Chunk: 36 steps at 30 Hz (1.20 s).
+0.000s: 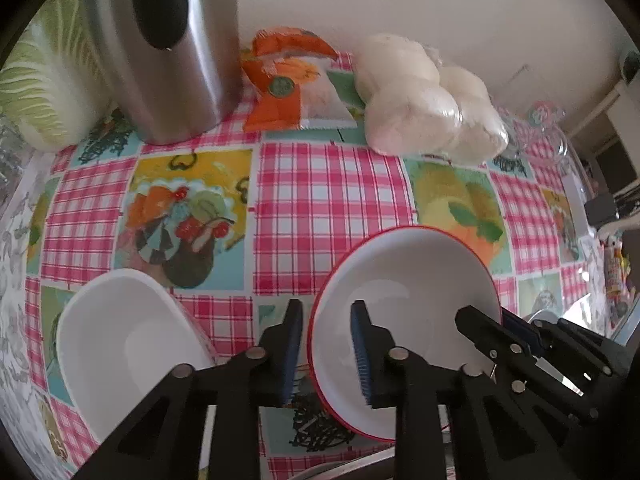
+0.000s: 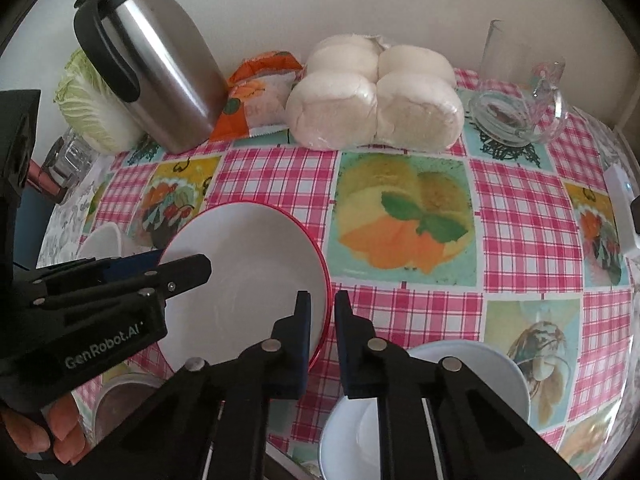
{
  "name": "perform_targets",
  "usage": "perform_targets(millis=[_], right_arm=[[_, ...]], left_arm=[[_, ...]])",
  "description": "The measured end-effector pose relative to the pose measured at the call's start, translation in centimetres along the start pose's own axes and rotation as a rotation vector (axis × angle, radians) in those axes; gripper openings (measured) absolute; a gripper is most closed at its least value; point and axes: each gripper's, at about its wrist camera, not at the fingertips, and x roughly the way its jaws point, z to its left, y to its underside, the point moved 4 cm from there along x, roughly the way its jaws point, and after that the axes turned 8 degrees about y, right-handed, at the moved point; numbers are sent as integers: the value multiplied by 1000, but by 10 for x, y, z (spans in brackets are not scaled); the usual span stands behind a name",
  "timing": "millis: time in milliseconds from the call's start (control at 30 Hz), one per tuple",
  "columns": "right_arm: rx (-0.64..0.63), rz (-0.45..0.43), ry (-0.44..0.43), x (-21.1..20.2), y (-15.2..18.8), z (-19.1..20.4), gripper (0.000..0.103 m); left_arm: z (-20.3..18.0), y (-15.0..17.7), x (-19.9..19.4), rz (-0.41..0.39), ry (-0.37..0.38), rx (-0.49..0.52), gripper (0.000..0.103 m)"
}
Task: Organize plates and bowls
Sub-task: 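Close both grippers on the rim of the red-rimmed bowl, then lift the red-rimmed bowl and lower it onto the plate in the tray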
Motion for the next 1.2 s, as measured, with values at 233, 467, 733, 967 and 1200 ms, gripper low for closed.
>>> perform_targets(millis=[233,467,733,967,1200], right_arm=[[-11,22,-4,8,0,2,11],[-6,25,8,10,2,3,11],[24,-35,-15,-15,-6,-4,10],[21,-94,-13,-63,-2,-10,10],[5,-111,2,-102,26,-12,10]], left_arm=[[3,8,12,26,-7,-3,12],[2,10,9,-8,-9,-1,7],[-10,-4,-31,-104,-11,51,7],[-22,11,-74,-141,10,67,8],[-38,43,-107,-165,27,79,8]])
